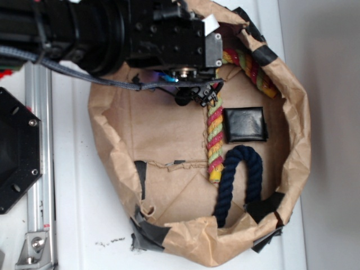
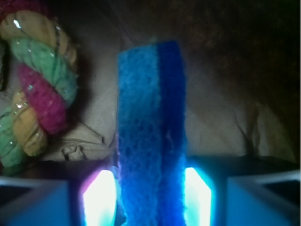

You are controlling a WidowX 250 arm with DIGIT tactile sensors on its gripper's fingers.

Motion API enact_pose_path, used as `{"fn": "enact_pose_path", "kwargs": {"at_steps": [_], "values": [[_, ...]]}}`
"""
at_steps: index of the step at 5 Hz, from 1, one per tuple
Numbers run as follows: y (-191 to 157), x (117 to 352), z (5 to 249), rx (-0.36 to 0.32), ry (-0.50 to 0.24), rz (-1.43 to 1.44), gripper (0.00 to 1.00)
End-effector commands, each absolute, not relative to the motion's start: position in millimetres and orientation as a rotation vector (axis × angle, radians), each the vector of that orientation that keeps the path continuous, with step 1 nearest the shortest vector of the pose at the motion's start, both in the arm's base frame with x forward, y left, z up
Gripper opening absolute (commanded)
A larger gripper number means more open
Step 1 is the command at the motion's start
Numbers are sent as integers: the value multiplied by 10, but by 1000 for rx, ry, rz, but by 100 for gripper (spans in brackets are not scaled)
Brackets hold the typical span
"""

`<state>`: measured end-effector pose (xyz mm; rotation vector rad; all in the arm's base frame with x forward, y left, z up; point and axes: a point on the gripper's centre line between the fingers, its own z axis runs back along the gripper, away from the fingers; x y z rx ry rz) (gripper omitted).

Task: Grab the blue sponge.

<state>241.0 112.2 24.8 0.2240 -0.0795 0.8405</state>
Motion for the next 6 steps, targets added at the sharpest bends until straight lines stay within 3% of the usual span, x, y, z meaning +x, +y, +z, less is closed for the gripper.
{"fn": "enact_pose_path", "kwargs": {"at_steps": [1,2,4,5,6], "values": [[1209,2305,333,219,-111,819,0],[1155,2299,461,186,-109,780,0],[429,2599,1466,15,-183,429,0],[326,2642,1763,21,-141,308,0],[209,2589,1779,25,-138,217,0]]}}
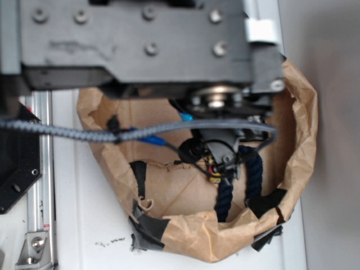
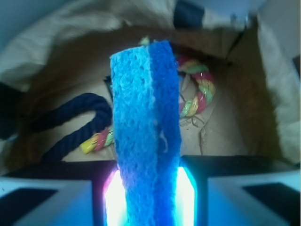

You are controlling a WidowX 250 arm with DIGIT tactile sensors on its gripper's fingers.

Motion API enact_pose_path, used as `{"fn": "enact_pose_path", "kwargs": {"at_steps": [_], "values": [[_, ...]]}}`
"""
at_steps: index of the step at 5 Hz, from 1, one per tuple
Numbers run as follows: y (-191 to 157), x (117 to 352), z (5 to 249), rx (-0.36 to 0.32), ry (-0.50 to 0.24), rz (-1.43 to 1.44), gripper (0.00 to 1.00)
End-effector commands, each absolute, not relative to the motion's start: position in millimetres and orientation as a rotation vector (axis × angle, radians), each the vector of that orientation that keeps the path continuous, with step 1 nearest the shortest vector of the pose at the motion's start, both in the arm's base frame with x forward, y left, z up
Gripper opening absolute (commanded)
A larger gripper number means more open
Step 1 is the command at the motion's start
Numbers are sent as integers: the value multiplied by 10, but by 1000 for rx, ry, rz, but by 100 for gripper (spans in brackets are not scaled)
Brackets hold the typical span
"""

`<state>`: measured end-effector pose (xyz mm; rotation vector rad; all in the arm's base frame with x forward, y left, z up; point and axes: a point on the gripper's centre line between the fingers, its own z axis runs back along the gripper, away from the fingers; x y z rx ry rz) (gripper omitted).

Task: Grab the blue sponge.

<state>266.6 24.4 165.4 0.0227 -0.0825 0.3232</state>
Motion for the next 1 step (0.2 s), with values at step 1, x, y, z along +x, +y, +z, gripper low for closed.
{"fn": "enact_pose_path", "kwargs": {"at_steps": [1], "values": [[229,2540,1771,17,-101,249,0]]}}
